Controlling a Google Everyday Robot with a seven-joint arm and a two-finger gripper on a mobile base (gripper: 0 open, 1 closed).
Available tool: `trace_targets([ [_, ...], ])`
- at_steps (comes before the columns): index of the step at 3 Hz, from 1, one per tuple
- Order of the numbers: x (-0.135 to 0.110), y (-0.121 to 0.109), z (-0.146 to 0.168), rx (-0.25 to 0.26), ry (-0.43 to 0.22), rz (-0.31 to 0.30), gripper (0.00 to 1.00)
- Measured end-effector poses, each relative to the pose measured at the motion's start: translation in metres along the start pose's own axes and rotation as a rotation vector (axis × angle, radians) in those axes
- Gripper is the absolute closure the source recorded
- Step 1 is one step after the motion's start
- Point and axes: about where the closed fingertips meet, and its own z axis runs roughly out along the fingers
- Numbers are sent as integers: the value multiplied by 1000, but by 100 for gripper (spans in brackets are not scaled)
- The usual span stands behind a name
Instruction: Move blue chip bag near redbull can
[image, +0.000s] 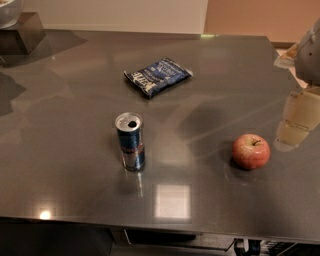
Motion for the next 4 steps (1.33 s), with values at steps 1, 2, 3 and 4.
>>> trace_targets([
  [1, -3, -9, 0, 11, 0, -3, 0],
  [2, -9, -37, 11, 16, -34, 20, 0],
  [3, -21, -74, 37, 1, -79, 55, 0],
  [4, -43, -112, 69, -21, -123, 82, 0],
])
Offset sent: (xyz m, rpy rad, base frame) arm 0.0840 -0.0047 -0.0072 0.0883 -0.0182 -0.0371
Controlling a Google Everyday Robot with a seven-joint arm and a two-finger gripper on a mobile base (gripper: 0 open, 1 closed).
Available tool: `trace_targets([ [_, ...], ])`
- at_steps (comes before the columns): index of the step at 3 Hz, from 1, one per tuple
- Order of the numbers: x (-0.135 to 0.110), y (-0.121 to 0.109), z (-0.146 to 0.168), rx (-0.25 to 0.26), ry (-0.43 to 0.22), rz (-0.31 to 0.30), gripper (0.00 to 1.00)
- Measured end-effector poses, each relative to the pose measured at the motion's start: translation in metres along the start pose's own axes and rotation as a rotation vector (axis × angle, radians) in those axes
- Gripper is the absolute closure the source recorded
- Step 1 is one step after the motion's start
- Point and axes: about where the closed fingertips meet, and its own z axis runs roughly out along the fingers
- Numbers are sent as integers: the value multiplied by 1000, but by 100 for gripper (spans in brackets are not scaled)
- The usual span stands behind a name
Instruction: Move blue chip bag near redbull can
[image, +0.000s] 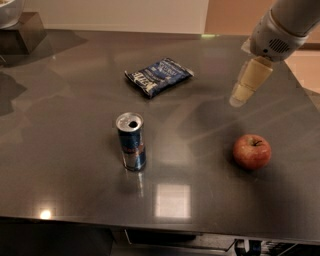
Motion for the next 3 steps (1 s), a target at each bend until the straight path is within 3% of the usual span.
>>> trace_targets([
  [2, -61, -58, 75, -56, -49, 21, 0],
  [3, -91, -69, 107, -85, -79, 32, 0],
])
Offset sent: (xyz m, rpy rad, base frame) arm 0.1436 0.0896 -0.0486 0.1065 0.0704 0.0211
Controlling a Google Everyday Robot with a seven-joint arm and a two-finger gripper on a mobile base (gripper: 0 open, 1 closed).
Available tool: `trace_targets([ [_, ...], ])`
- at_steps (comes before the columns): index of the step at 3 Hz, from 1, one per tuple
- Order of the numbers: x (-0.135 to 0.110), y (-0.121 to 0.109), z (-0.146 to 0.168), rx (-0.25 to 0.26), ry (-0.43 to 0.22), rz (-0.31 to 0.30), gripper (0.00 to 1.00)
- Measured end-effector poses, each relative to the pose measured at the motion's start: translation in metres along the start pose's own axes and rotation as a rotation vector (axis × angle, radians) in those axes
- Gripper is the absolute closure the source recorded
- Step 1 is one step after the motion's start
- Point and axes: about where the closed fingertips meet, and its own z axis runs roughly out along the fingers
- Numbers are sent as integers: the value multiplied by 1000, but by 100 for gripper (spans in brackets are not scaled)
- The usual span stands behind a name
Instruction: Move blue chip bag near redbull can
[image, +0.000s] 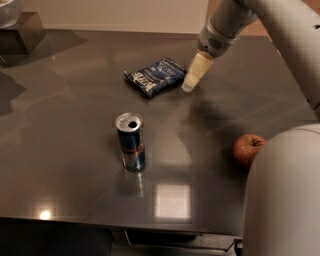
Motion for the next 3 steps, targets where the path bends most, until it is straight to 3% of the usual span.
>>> trace_targets([
  [3, -23, -49, 64, 24, -58, 114, 0],
])
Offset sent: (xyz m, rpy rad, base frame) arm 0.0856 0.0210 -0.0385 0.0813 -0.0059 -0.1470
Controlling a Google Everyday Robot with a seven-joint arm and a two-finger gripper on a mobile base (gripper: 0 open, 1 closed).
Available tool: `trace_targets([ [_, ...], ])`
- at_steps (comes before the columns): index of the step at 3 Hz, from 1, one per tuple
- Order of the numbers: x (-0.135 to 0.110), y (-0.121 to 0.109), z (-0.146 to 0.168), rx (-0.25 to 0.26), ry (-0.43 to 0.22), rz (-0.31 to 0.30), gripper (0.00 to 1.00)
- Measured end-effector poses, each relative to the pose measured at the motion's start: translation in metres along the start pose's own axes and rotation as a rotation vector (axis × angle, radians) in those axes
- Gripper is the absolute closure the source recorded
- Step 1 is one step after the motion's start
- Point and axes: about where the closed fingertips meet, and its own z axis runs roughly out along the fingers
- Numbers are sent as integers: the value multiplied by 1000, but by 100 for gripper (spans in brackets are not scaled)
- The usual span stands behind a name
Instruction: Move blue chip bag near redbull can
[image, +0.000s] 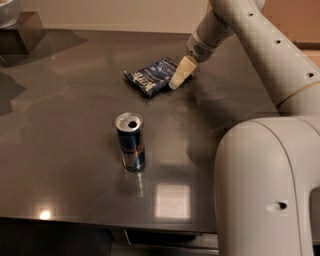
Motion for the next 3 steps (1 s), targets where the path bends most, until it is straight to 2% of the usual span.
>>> trace_targets([
  [2, 0, -12, 31, -19, 9, 17, 0],
  [3, -3, -10, 38, -44, 9, 16, 15],
])
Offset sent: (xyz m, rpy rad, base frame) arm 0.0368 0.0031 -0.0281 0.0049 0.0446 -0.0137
